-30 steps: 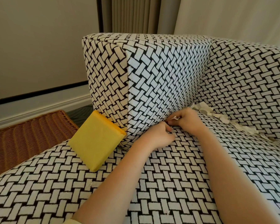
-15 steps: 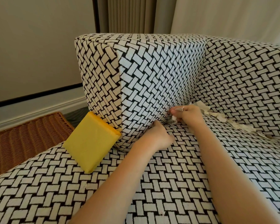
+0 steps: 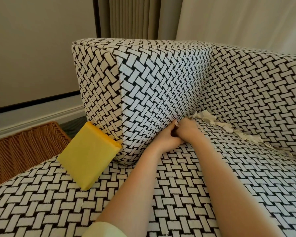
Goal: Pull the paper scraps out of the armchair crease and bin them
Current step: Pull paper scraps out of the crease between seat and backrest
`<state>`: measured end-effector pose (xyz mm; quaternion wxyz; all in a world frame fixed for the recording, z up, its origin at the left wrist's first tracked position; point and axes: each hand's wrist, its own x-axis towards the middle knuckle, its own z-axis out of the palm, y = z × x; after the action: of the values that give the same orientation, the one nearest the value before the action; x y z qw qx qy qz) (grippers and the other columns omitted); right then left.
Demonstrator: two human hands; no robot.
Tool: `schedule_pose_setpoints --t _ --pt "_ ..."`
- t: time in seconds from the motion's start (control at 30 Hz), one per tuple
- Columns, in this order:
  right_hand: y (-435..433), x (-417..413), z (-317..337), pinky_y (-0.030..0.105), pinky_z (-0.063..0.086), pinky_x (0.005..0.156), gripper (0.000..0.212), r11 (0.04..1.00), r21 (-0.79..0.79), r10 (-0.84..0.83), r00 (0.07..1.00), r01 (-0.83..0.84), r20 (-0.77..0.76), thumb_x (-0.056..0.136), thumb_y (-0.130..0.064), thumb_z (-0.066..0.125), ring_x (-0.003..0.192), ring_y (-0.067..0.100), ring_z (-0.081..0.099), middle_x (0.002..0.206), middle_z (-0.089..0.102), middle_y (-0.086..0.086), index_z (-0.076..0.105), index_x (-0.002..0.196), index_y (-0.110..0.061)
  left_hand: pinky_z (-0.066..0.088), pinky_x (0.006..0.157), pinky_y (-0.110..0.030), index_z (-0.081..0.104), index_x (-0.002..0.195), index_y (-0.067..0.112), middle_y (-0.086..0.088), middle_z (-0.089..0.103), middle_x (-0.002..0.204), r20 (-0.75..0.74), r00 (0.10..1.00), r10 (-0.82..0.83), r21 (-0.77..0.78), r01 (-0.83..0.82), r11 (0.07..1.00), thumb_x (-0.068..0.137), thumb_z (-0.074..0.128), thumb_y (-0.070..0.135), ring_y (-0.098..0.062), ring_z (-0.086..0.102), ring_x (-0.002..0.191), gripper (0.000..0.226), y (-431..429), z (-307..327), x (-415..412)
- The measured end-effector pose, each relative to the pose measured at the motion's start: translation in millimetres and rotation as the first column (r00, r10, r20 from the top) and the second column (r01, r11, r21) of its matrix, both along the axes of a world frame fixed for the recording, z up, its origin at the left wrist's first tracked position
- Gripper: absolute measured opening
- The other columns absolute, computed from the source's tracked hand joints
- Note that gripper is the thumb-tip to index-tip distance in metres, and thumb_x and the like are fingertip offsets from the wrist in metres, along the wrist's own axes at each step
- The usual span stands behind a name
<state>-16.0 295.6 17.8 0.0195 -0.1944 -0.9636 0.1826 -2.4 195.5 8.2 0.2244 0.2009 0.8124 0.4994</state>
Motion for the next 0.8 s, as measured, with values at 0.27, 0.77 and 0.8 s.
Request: schedule_pose_setpoints --t 0.27,0.77,0.8 --pt "-12.0 -4.8 -8.2 0.03 0.044 0.08 0.023 0.968 0.241 -0.04 0.99 0.071 -0.133 0.092 -0.004 0.04 0.103 0.028 0.058 0.113 0.059 0.017 0.059 0.105 -0.001 0.031 0.097 -0.019 0.028 0.145 0.022 0.002 0.045 0.139 -0.035 0.999 -0.021 0.089 0.024 0.996 0.083 0.047 -0.009 -0.011 0.041 0.124 0.072 -5.4 -1.2 -1.3" --pt "21.9 9.6 7.0 0.023 0.034 0.081 0.02 0.911 -0.394 -0.241 0.929 0.118 -0.279 0.093 -0.005 0.05 0.1 0.019 0.053 0.107 0.062 0.01 0.068 0.102 -0.003 0.032 0.105 -0.023 0.024 0.147 0.016 -0.002 0.029 0.151 0.034 0.999 0.039 0.09 -0.042 0.995 0.088 0.03 -0.011 -0.013 0.041 0.127 0.065 0.6 4.6 -4.6" --pt "23.7 10.7 9.4 0.023 0.034 0.082 0.021 0.908 -0.401 -0.248 0.926 0.119 -0.286 0.093 -0.006 0.05 0.105 0.021 0.054 0.106 0.063 0.01 0.067 0.103 -0.002 0.037 0.099 -0.02 0.022 0.147 0.017 -0.003 0.029 0.151 0.012 1.0 0.028 0.065 -0.029 0.997 0.088 0.03 -0.01 -0.012 0.045 0.122 0.065 1.0 3.2 -5.1"
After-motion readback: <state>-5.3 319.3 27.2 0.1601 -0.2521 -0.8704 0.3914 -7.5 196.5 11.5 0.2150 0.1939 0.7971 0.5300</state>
